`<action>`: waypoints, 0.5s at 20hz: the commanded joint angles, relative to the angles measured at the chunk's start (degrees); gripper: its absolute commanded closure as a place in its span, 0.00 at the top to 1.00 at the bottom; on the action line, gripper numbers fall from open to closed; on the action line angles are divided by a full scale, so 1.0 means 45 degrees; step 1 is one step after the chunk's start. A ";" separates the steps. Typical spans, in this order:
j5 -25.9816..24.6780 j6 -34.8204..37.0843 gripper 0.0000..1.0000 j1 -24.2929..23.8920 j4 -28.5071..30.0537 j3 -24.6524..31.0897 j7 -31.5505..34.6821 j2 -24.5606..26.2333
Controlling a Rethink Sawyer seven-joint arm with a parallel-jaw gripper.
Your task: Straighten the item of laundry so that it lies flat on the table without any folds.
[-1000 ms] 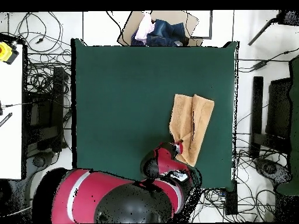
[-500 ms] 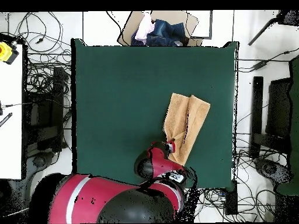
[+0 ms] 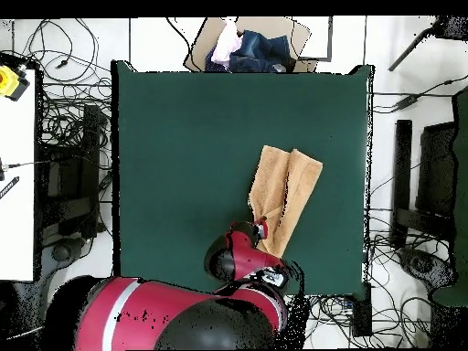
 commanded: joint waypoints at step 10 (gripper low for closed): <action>-0.0123 0.2133 0.00 0.0842 0.0376 0.3047 0.2551 0.0800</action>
